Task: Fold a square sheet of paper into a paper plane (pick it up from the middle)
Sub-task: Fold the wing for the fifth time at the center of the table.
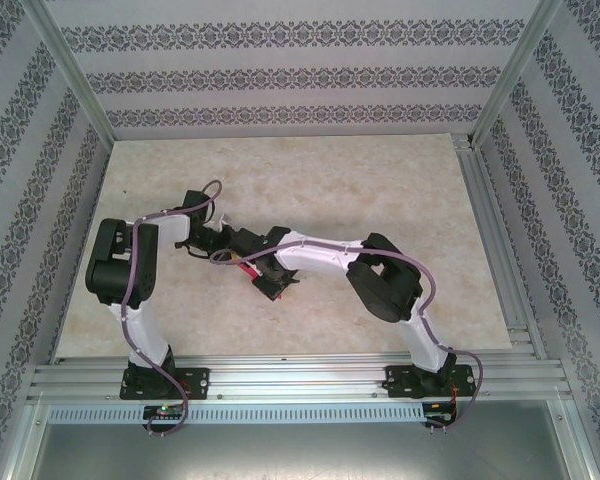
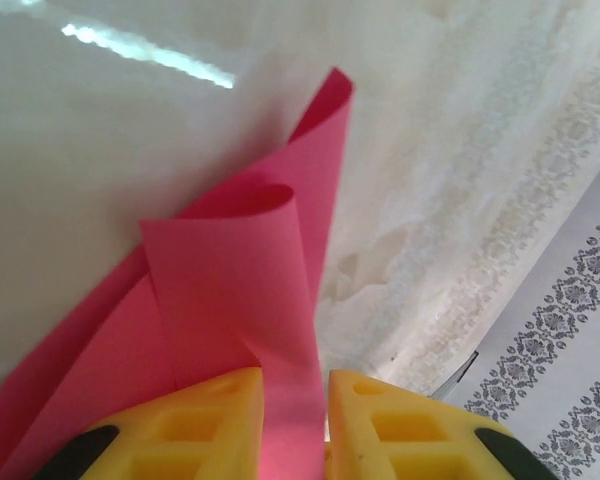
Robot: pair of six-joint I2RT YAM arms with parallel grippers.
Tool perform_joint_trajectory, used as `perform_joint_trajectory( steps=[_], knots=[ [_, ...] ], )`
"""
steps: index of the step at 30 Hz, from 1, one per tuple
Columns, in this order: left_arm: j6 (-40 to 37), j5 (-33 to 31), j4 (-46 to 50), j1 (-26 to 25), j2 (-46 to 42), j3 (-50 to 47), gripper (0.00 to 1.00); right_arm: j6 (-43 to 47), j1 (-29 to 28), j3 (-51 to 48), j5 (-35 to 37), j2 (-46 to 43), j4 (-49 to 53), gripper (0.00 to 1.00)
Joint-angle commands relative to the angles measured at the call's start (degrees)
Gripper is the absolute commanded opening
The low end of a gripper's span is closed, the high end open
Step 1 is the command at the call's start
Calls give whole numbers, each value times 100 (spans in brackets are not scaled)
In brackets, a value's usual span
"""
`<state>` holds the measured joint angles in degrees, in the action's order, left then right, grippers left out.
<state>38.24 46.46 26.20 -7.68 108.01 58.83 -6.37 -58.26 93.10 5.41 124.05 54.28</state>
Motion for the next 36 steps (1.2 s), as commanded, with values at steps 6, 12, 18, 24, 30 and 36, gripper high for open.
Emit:
perform_joint_trajectory(
  steps=[6,12,18,24,30,36],
  knots=[
    [-75,9,-59,-75,238,215,25,-427,-454,448,1211,458,239,5],
    [-167,-230,116,-67,245,288,22,-1189,-717,697,1816,805,601,7],
    [-263,-326,295,-58,197,362,21,-1283,-784,850,2079,916,734,11],
    [-326,-285,311,-57,270,368,21,-1457,-968,1024,2224,1086,938,14],
    [-418,-343,437,-57,213,373,20,-1559,-756,573,1779,-66,410,34],
    [-480,-360,532,-53,175,386,20,-1816,-221,-1343,468,-1768,-1332,43]
  ],
)
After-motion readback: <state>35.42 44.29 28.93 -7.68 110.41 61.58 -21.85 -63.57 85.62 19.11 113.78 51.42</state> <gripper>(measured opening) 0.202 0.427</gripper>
